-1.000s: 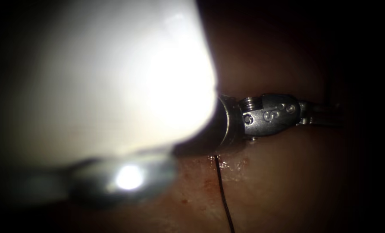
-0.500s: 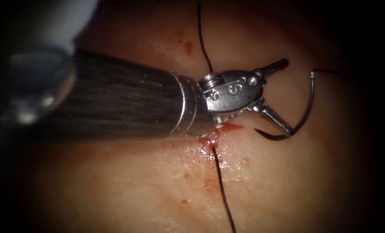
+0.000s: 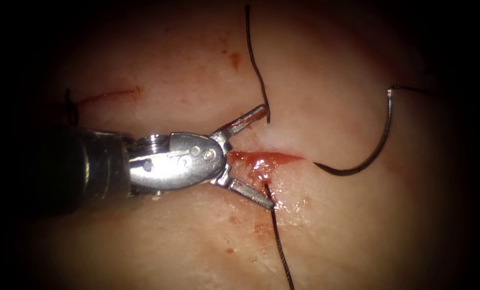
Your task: Wound Closure
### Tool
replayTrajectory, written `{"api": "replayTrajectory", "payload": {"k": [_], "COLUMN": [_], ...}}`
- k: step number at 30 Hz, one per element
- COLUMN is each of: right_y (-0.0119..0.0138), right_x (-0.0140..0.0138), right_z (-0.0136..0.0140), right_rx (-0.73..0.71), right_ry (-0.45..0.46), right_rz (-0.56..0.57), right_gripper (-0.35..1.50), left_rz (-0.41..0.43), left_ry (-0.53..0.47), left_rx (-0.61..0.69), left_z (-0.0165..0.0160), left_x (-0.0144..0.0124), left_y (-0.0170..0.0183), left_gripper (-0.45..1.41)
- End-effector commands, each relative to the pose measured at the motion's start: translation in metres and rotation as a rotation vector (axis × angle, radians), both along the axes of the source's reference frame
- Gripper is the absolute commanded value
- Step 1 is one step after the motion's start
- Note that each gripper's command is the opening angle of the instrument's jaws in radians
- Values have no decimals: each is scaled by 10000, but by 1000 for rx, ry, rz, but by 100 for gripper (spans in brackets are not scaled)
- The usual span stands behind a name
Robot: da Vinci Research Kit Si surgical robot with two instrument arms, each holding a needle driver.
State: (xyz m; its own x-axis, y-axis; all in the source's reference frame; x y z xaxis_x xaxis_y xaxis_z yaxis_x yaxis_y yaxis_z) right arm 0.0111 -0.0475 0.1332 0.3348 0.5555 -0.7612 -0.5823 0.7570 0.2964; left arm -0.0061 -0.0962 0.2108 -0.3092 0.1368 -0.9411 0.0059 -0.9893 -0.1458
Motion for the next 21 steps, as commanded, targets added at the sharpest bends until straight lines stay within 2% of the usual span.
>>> {"api": "replayTrajectory", "payload": {"k": [1,6,9,15,21], "right_y": [-2,-3,-5,-6,-7], "right_x": [8,11,12,12,12], "right_z": [6,7,8,9,10], "right_rx": [0,11,10,8,8], "right_ry": [3,30,30,30,32], "right_rz": [-4,-35,-36,-37,-39], "right_gripper": [135,135,135,135,135], "left_rz": [7,-34,-24,-20,-3], "left_ry": [17,142,178,230,222], "left_rx": [-50,-255,-346,-451,-480], "left_z": [5,16,29,53,69], "left_x": [-5,-7,-9,-10,-26], "left_y": [-18,-62,-79,-102,-122], "left_gripper": [113,109,109,109,106]}}
